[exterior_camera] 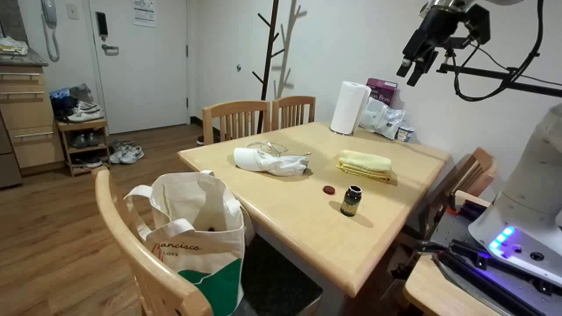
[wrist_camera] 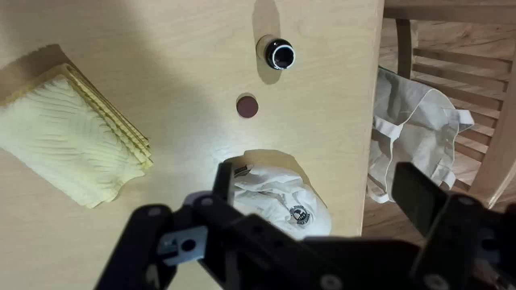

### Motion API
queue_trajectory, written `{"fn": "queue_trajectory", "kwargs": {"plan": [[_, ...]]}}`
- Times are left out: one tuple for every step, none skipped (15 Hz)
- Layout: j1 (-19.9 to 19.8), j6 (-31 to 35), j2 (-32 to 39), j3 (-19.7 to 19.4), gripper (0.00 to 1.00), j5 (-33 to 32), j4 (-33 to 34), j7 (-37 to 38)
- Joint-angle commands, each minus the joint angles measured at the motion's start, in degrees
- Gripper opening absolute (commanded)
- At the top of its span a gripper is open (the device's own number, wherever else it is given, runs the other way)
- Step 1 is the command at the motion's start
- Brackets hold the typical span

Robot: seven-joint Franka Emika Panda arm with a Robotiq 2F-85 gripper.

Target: Use the yellow towel to wipe the table

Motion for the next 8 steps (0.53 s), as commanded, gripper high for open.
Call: {"fn": "queue_trajectory", "kwargs": {"plan": [[-0.8,-0.3,0.0,0.6,1.0,0.5,0.2,-0.5],[-0.4,0.6,-0.2,0.5,1.0,1.6,-1.0,-0.5],[0.1,1.9,-0.2,0.3,1.0,2.7,-2.0,-1.0],[0.6,4.5,0.3,0.6,1.0,2.9,-3.3,-2.3],[-0.5,8.5,1.0,2.2,1.0,1.4,-4.6,-1.4],[-1.4,12.8,2.9,3.1,1.0,0.2,-5.5,-0.8],[-1.4,16.1,4.5,3.2,1.0,-0.1,-6.5,-0.8],[-2.0,21.5,7.1,3.7,1.0,-1.2,-8.1,-1.0]]}}
